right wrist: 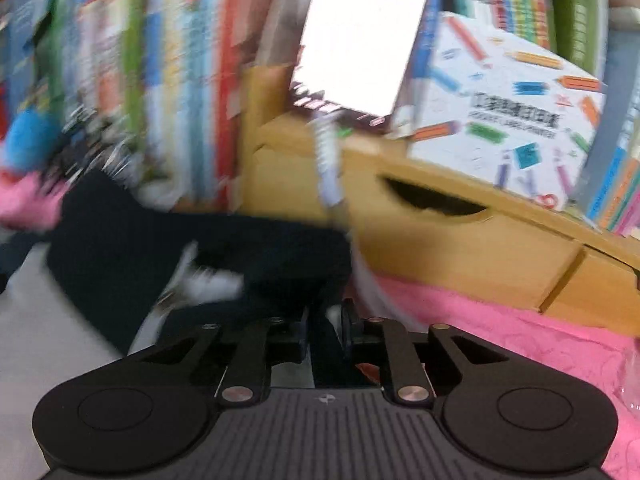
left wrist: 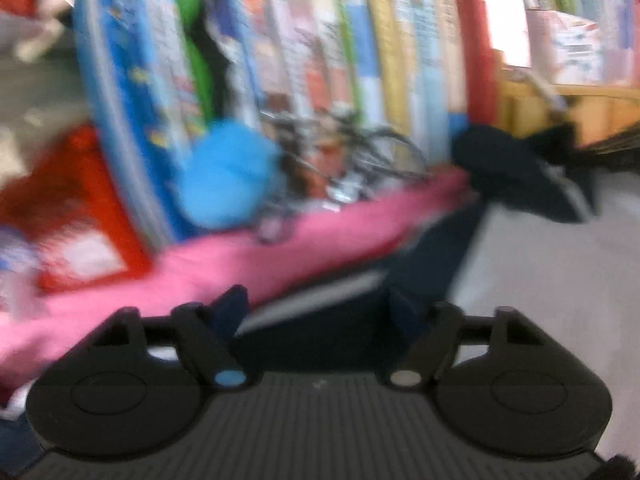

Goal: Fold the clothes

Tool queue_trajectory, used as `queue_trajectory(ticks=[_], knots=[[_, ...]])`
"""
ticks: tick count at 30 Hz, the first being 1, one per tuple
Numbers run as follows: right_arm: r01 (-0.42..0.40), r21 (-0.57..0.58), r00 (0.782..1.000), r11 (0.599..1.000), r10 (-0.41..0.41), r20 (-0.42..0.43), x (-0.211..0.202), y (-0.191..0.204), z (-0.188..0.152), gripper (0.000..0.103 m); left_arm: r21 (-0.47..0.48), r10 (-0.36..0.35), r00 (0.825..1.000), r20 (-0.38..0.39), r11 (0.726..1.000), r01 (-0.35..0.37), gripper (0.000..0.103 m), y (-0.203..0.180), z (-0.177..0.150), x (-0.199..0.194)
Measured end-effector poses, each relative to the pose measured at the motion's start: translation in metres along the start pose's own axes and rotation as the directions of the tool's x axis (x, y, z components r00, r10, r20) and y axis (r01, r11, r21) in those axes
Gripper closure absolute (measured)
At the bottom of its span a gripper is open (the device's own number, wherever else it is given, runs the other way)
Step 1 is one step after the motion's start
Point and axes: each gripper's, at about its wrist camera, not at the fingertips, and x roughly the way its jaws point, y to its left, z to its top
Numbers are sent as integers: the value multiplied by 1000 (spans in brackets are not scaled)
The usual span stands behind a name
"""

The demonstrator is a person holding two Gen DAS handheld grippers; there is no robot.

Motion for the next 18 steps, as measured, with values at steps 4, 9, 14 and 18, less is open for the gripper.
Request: queue_trajectory(ticks=[4,9,14,18], knots=[[-38,-19,998,999,39,57,-28,-6,-2,51,4,-62,992,109,998,62,28,4,-2,-49],[-186,-5,975,983,185,122,-103,-18,-18,39,-14,-267,956,121,963,270,27,-13,-5,-99],[-232,9,958,973,227,177,-182,-30,-30,34,11,-309,947,94,951,309,28,-37,-21,-130],[-189,0,961,982,184,208,-238,-42,-42,30,-12,-315,945,84,948,317,28,-51,-29,-149]])
